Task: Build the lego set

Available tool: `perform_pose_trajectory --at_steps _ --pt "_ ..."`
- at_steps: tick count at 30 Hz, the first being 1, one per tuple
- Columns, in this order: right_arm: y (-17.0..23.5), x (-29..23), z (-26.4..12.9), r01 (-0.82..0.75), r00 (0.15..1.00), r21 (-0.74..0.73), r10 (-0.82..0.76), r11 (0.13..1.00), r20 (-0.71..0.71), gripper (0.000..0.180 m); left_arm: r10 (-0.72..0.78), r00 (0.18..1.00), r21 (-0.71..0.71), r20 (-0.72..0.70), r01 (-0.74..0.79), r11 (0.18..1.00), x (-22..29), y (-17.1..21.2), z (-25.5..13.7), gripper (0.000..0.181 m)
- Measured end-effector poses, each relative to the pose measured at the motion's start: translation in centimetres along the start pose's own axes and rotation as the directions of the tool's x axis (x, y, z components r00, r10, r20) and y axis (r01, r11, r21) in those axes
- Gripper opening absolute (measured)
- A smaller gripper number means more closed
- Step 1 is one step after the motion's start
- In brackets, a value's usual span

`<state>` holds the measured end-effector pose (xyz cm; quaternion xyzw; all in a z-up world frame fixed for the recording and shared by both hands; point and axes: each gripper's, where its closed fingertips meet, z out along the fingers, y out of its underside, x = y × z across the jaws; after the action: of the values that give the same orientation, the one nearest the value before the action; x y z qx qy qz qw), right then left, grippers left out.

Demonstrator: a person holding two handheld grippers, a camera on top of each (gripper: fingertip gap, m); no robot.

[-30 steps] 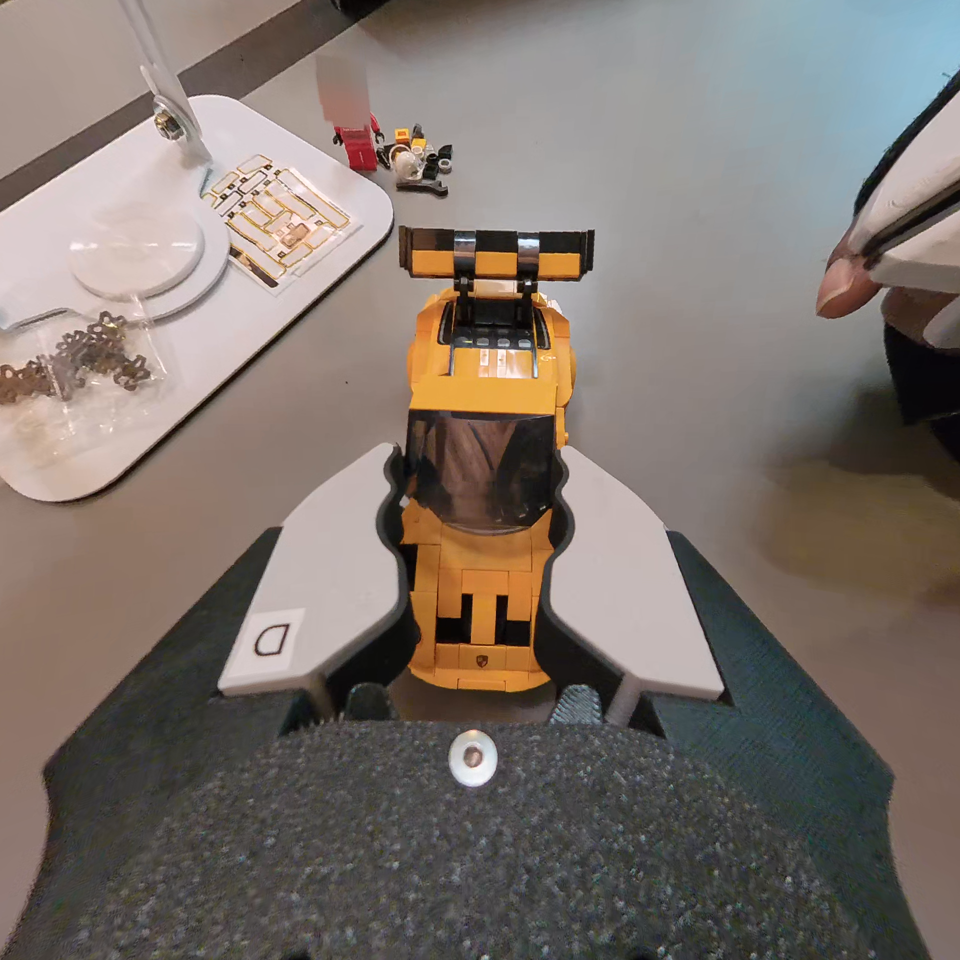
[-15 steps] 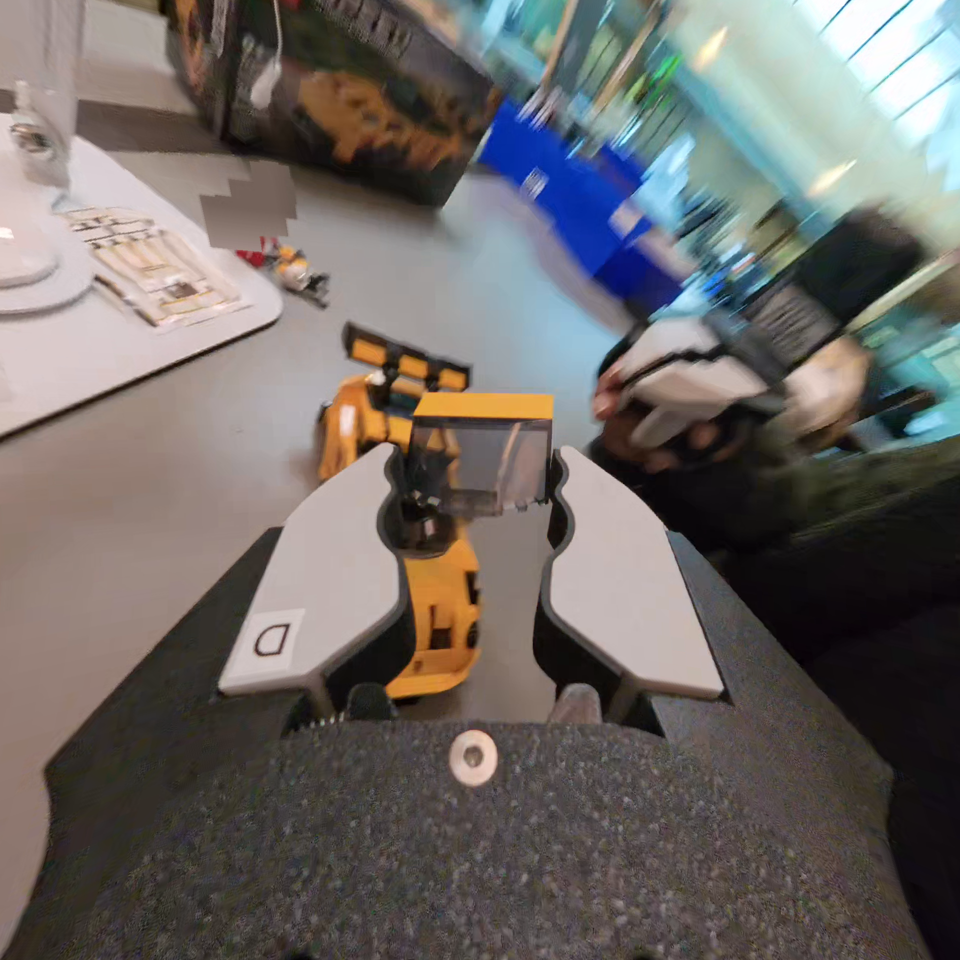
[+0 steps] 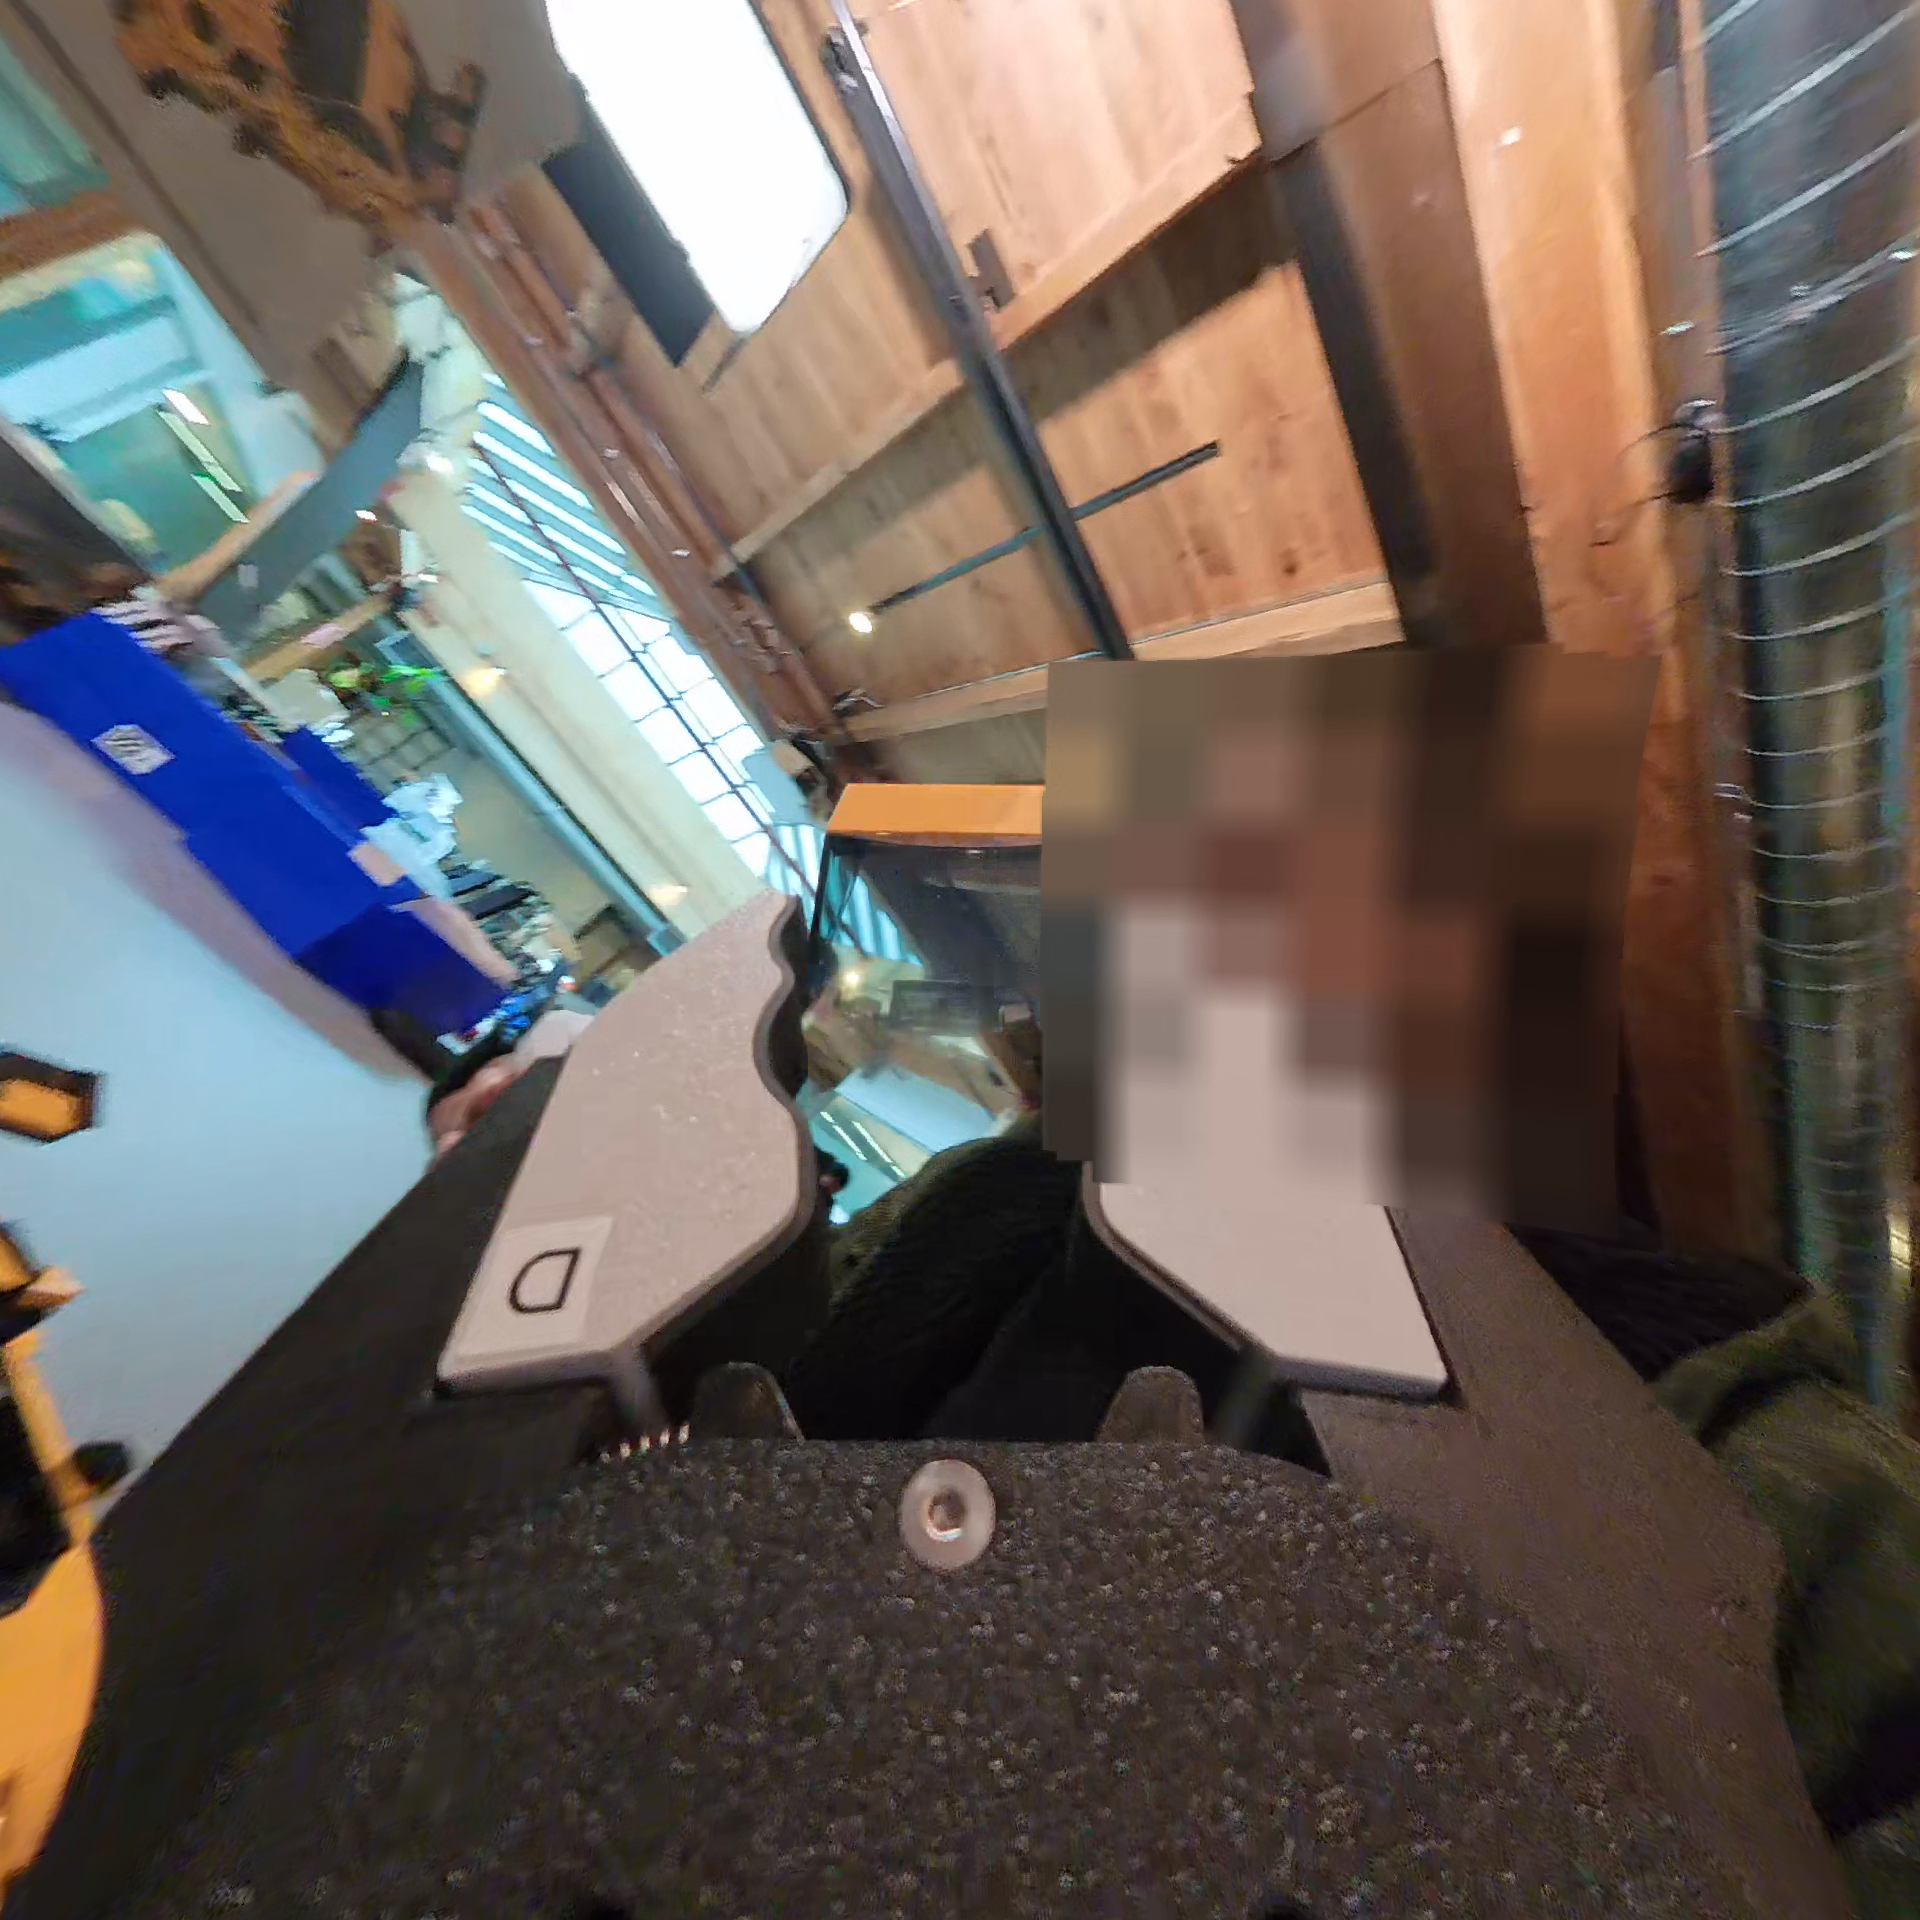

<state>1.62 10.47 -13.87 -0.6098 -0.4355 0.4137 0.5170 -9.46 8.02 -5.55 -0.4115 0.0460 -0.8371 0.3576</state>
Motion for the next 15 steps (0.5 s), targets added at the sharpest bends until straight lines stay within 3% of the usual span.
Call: perform_pose_trajectory --at_steps 7,15 --pt "0.3 0.2 0.1 -0.004 1.0 -0.01 0.004 1.0 -0.001 0.0 0.034 0.989 -0.064 -0.14 -0.043 0.997 2.6 1.4 0.9 0.053" --pt "0.6 0.2 0.2 -0.007 1.0 -0.022 0.007 1.0 0.003 0.0 0.037 0.99 -0.046 -0.134 -0.044 0.998 2.5 1.1 0.9 0.053"
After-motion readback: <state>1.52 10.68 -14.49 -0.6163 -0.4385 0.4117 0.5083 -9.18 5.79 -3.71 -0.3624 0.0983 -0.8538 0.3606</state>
